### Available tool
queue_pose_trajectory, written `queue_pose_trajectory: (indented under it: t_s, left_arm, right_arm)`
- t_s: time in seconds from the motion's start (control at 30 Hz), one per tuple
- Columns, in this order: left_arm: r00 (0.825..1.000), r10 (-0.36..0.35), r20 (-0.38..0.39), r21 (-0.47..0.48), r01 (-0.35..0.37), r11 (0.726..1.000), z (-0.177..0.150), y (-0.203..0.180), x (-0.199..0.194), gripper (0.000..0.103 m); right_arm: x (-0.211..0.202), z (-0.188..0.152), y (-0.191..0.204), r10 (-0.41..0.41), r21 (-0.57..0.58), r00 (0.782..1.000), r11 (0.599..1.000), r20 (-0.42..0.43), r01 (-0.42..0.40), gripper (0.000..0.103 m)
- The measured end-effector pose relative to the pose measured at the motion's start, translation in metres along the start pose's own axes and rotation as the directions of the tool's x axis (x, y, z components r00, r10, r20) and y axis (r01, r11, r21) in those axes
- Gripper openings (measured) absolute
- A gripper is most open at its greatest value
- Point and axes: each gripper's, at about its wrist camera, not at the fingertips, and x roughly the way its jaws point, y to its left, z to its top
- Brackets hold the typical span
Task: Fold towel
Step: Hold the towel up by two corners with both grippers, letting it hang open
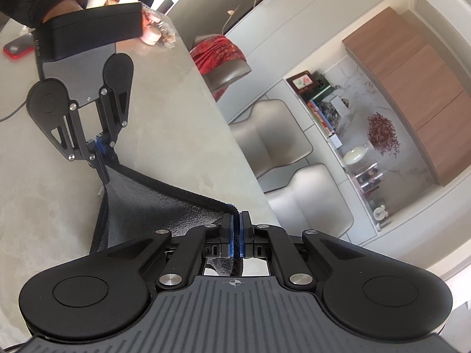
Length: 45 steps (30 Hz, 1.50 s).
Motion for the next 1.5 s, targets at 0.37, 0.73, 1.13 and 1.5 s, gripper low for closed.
queue_pose_trajectory:
  t_s: [0.37,0.73,1.13,1.5]
  left_arm:
    - [0.952,0.302,0.039,0.016,-0.303,0.953,0.03,0.04,-0.054,0.002]
    - [0.82,0.563,0.104,0.085,-0.571,0.816,0.095,0.11,-0.102,0.003]
    - [0.778,0.623,0.078,0.075,-0.628,0.775,0.148,0.183,-0.075,0.003]
    - [0.826,0.562,0.032,0.157,-0.56,0.814,0.104,0.139,-0.05,0.003]
  right_arm:
    - [-0.004,0.013,-0.026,-0.132,0.115,0.989,0.986,0.064,0.125,0.003]
    - [0.017,0.049,-0.083,-0.297,0.17,0.945,0.947,0.14,0.272,0.003]
    - [0.084,0.065,-0.142,-0.347,0.107,0.932,0.936,0.109,0.336,0.003]
    - [0.083,0.044,-0.107,-0.293,0.023,0.953,0.956,0.076,0.292,0.004]
